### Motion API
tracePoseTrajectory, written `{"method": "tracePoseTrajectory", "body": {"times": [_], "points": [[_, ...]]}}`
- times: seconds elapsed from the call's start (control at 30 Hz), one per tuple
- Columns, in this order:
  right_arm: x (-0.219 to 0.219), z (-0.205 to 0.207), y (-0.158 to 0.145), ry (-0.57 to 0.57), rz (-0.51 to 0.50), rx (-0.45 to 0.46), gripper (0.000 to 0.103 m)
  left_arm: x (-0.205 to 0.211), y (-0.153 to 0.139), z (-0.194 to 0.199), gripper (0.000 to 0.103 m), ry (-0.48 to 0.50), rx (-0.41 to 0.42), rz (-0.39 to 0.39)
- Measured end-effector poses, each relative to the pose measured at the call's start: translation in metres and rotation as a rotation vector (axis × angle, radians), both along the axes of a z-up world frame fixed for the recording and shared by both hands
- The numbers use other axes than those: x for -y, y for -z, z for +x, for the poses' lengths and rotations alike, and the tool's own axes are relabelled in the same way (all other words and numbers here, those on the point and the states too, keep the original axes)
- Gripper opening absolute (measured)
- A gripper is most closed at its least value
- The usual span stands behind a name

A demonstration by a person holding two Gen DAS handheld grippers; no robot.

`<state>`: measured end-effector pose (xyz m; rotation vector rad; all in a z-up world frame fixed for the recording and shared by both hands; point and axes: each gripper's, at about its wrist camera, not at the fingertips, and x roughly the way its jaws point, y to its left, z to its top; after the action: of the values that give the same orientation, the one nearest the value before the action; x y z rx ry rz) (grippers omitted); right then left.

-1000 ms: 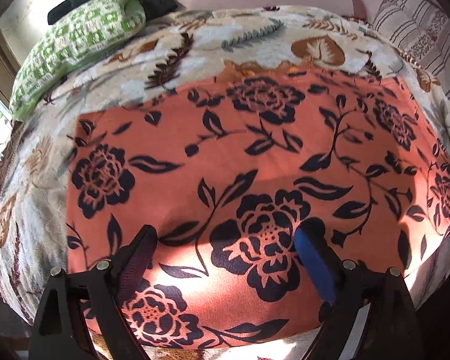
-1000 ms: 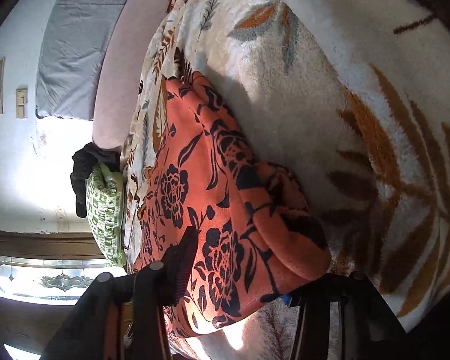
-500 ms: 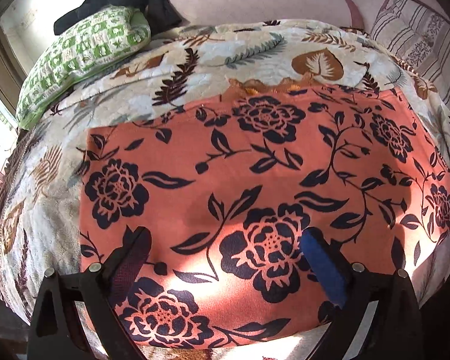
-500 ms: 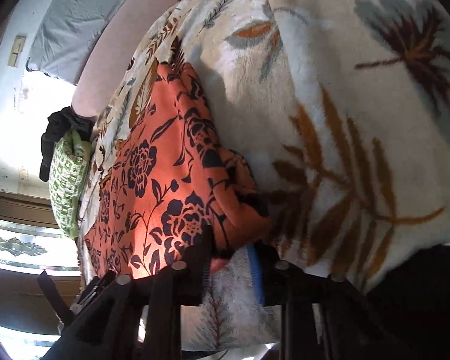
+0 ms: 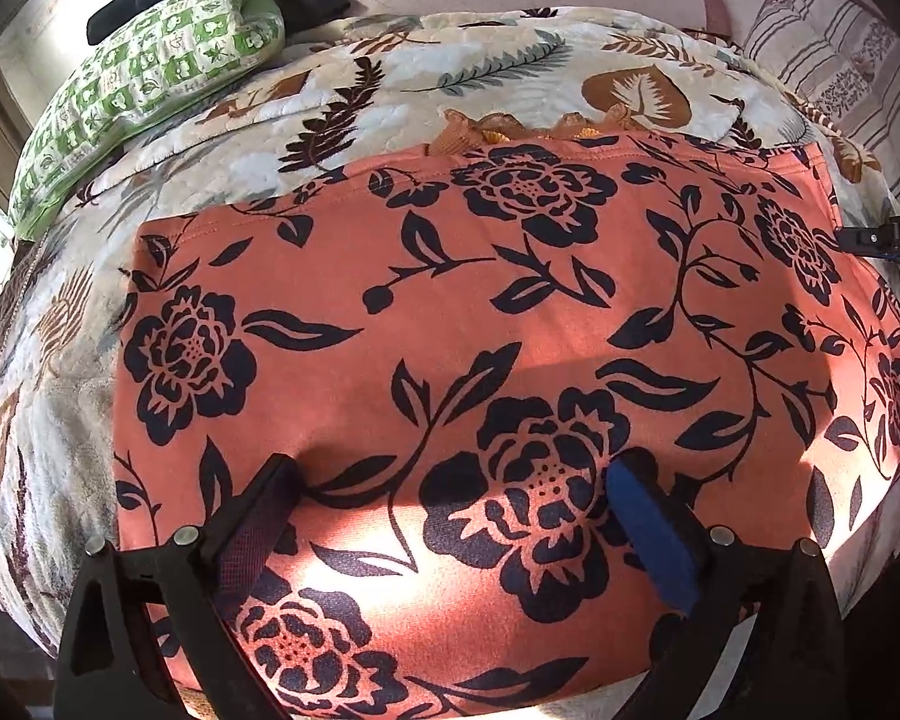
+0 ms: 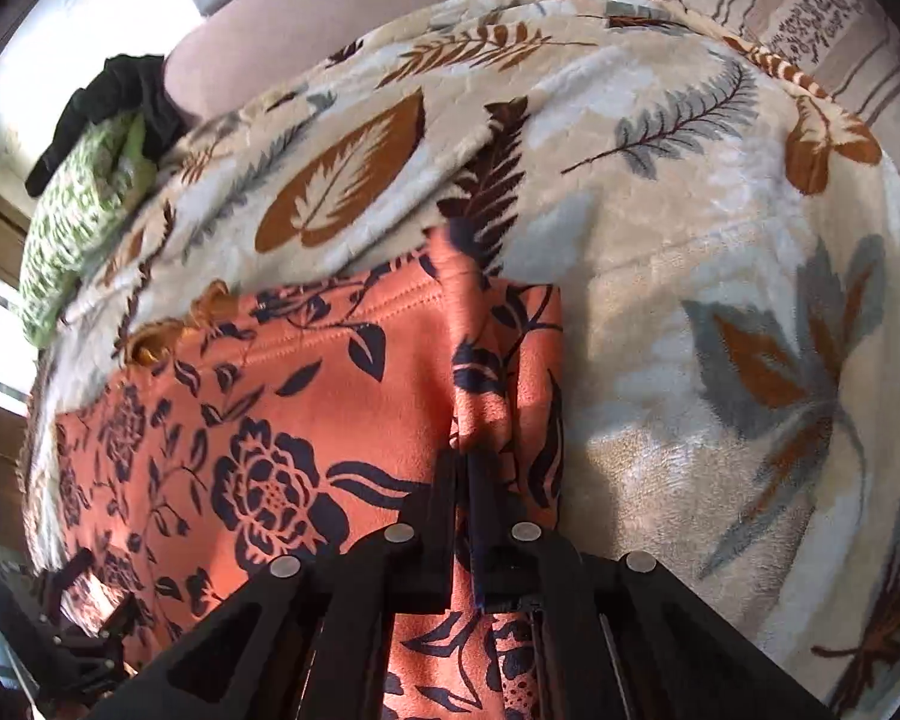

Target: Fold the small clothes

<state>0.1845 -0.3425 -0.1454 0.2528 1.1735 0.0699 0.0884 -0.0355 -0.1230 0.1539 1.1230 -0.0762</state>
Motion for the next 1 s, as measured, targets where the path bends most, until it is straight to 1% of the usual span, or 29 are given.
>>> {"method": "tracePoseTrajectory", "body": {"times": [0.03, 0.07, 0.1, 0.13, 0.17, 0.2, 0.23, 0.27, 0.3, 0.33, 0.4, 0.43, 0.47, 0.5, 0.53, 0.57, 0.6, 0.63, 0.67, 0.7, 0.73, 0.8, 0.83, 0.87, 0.9, 0.93, 0.97, 1.0], "points": [[0.000, -0.007, -0.008, 0.004, -0.038, 0.026, 0.003, -0.002, -0.009, -0.002, 0.102, -0.009, 0.029, -0.007], [0.001, -0.014, -0.017, 0.021, -0.063, 0.054, 0.000, -0.004, -0.020, -0.005, 0.102, -0.018, 0.072, -0.028], [0.004, -0.019, -0.022, 0.036, -0.071, 0.064, 0.000, -0.005, -0.029, -0.009, 0.102, -0.019, 0.114, -0.056], [0.010, -0.022, -0.020, 0.058, -0.078, 0.053, 0.000, -0.005, -0.033, -0.009, 0.102, -0.013, 0.137, -0.068], [0.016, -0.022, -0.013, 0.080, -0.105, 0.034, 0.000, -0.002, -0.029, -0.007, 0.102, -0.002, 0.131, -0.061], [0.024, -0.020, -0.004, 0.101, -0.118, 0.016, 0.000, 0.003, -0.018, -0.002, 0.102, 0.017, 0.088, -0.042], [0.033, -0.021, 0.005, 0.123, -0.072, -0.010, 0.002, 0.006, -0.002, 0.002, 0.102, 0.032, 0.024, -0.009], [0.043, -0.023, 0.009, 0.156, 0.006, -0.036, 0.004, 0.006, 0.010, 0.004, 0.103, 0.030, -0.009, 0.007], [0.048, -0.026, 0.007, 0.183, 0.068, -0.034, 0.004, 0.002, 0.010, 0.000, 0.103, 0.016, 0.033, -0.024], [0.048, -0.029, -0.001, 0.186, 0.095, 0.005, 0.004, 0.001, 0.009, -0.002, 0.103, 0.009, 0.044, -0.033], [0.038, -0.029, -0.025, 0.156, 0.063, 0.102, 0.005, 0.003, 0.008, -0.002, 0.103, 0.023, 0.046, -0.020], [0.030, -0.023, -0.034, 0.131, 0.052, 0.129, 0.008, 0.002, 0.008, -0.002, 0.103, 0.023, 0.040, -0.023], [0.024, -0.014, -0.037, 0.103, 0.048, 0.133, 0.024, 0.002, 0.008, -0.001, 0.103, 0.019, 0.035, -0.028], [0.019, -0.003, -0.036, 0.085, 0.031, 0.113, 0.059, 0.002, 0.008, -0.002, 0.103, 0.019, 0.033, -0.026], [0.014, 0.007, -0.033, 0.081, 0.005, 0.100, 0.078, 0.003, 0.008, -0.003, 0.103, 0.020, 0.035, -0.022], [0.010, 0.014, -0.030, 0.074, -0.025, 0.112, 0.085, 0.002, 0.008, -0.004, 0.103, 0.021, 0.037, -0.022], [0.005, 0.021, -0.026, 0.050, -0.052, 0.107, 0.084, 0.002, 0.008, -0.005, 0.103, 0.022, 0.037, -0.024], [0.000, 0.027, -0.019, 0.025, -0.057, 0.089, 0.080, 0.002, 0.008, -0.004, 0.103, 0.024, 0.033, -0.025], [-0.001, 0.029, -0.015, 0.009, -0.047, 0.070, 0.040, 0.001, 0.007, -0.003, 0.103, 0.025, 0.025, -0.026], [-0.002, 0.027, -0.009, 0.009, -0.076, 0.036, 0.005, -0.001, 0.003, -0.004, 0.103, 0.017, 0.023, -0.022], [-0.003, 0.027, -0.008, 0.013, -0.090, 0.036, 0.005, -0.003, -0.005, -0.005, 0.103, 0.002, 0.041, -0.029], [-0.002, 0.022, -0.013, 0.028, -0.112, 0.054, 0.005, -0.008, -0.031, -0.015, 0.103, -0.005, 0.136, -0.097], [0.001, 0.019, -0.016, 0.045, -0.131, 0.066, 0.005, -0.008, -0.039, -0.018, 0.103, -0.002, 0.172, -0.117], [0.006, 0.020, -0.012, 0.058, -0.133, 0.053, 0.005, -0.006, -0.040, -0.018, 0.103, 0.006, 0.182, -0.113], [0.012, 0.024, -0.004, 0.071, -0.112, 0.030, 0.005, -0.003, -0.032, -0.015, 0.103, 0.021, 0.157, -0.100], [0.018, 0.026, 0.003, 0.090, -0.085, 0.021, 0.005, 0.001, -0.015, -0.007, 0.103, 0.038, 0.092, -0.076], [0.025, 0.028, 0.007, 0.111, -0.071, 0.025, 0.006, 0.003, 0.006, 0.000, 0.103, 0.039, 0.011, -0.038], [0.031, 0.028, 0.010, 0.141, -0.042, 0.030, 0.010, 0.003, 0.016, 0.001, 0.103, 0.042, 0.013, -0.036]]}}
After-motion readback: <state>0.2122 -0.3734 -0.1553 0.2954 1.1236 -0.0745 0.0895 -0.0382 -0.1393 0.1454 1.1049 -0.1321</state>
